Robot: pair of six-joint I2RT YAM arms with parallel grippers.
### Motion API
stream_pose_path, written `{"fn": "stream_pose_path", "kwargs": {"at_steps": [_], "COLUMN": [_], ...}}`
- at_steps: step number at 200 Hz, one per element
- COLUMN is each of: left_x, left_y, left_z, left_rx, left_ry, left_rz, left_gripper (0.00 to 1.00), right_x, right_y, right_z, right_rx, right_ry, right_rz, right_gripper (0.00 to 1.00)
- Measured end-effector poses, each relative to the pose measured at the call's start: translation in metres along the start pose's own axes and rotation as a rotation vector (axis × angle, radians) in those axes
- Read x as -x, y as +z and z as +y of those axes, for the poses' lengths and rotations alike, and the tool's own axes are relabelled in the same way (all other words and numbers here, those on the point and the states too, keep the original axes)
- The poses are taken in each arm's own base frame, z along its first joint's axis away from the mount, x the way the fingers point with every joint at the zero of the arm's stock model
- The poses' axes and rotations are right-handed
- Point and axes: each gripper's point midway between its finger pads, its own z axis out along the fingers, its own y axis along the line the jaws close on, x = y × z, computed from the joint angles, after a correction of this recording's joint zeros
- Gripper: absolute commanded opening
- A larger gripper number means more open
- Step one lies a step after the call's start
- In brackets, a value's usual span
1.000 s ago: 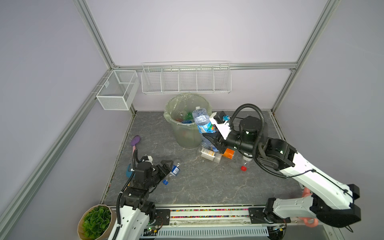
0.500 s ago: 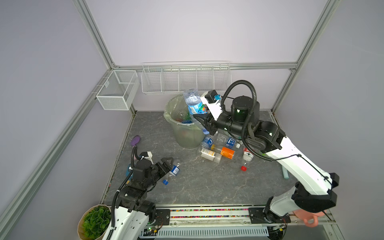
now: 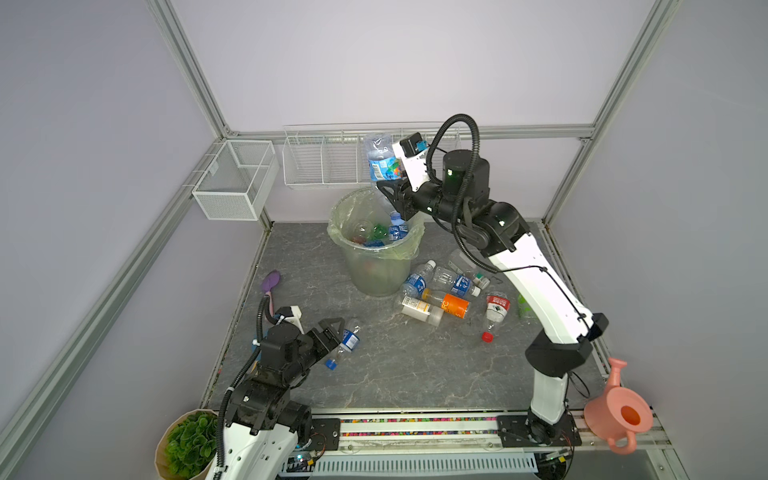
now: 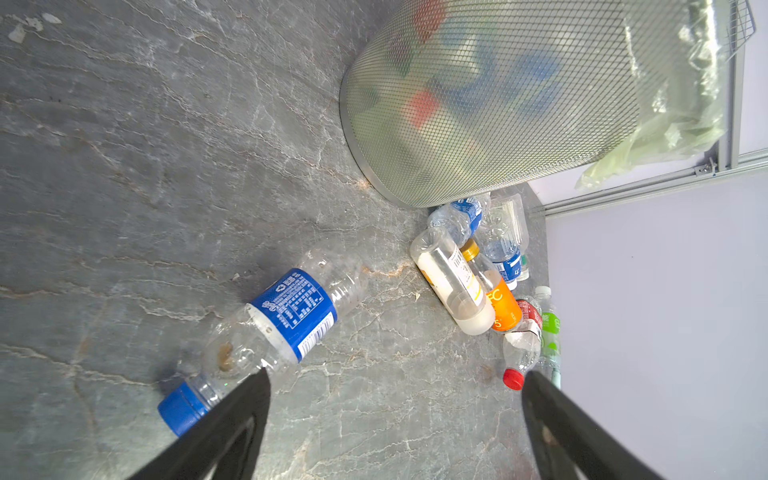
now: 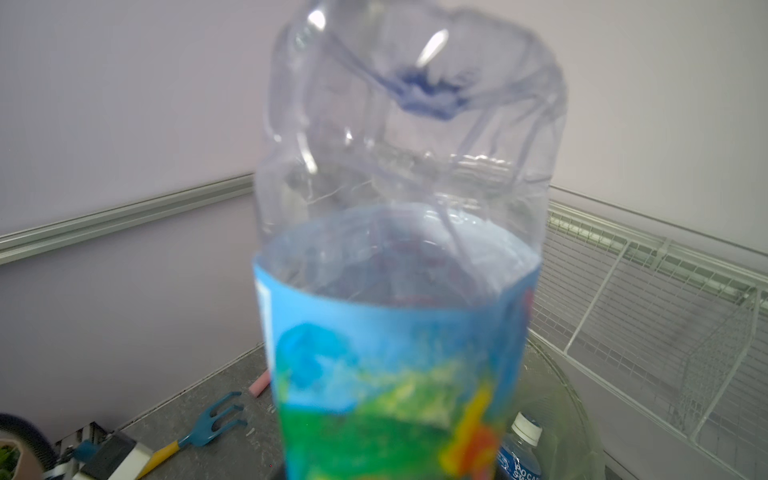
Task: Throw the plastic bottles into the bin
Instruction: 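Open the right gripper to drop the colourful-label bottle into the bin, then move the right gripper down toward the bottle pile beside the bin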
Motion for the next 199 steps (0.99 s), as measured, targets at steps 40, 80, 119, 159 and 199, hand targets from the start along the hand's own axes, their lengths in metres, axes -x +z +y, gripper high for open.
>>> {"fn": "stream_pose_path", "kwargs": {"at_steps": [40, 80, 119, 159, 199], "left_x": [0.005, 0.007, 0.008, 0.004, -0.004], "left_y": [-0.006, -0.009, -0.007, 0.005, 0.021], "left_z": [-0.008, -0.009, -0.008, 0.001, 0.013], "left_rx": [-0.020, -0.014, -0.001, 0.057, 0.129], "left_ry": [0.005, 0.017, 0.024, 0.050, 0.078], "left_rz": [-0.016, -0.022, -0.017, 0.024, 0.097], "left_gripper": [0.94, 0.94, 0.94, 0.94, 0.94], "right_x": [-0.091, -0.123, -0.068, -0.021, -0.040], "right_y": [0.054, 0.045, -0.008, -0.076, -0.115], "right_z": [-0.031, -0.038, -0.031, -0.018, -0.012], "right_rx": [-0.082, -0.129, -0.136, -0.124, -0.125], "right_ry": [0.066, 0.075, 0.064, 0.059, 0.069], "right_rz": [0.234, 0.347, 0.231, 0.075, 0.053], "right_gripper": [0.88, 0.88, 0.88, 0.88, 0.88]}}
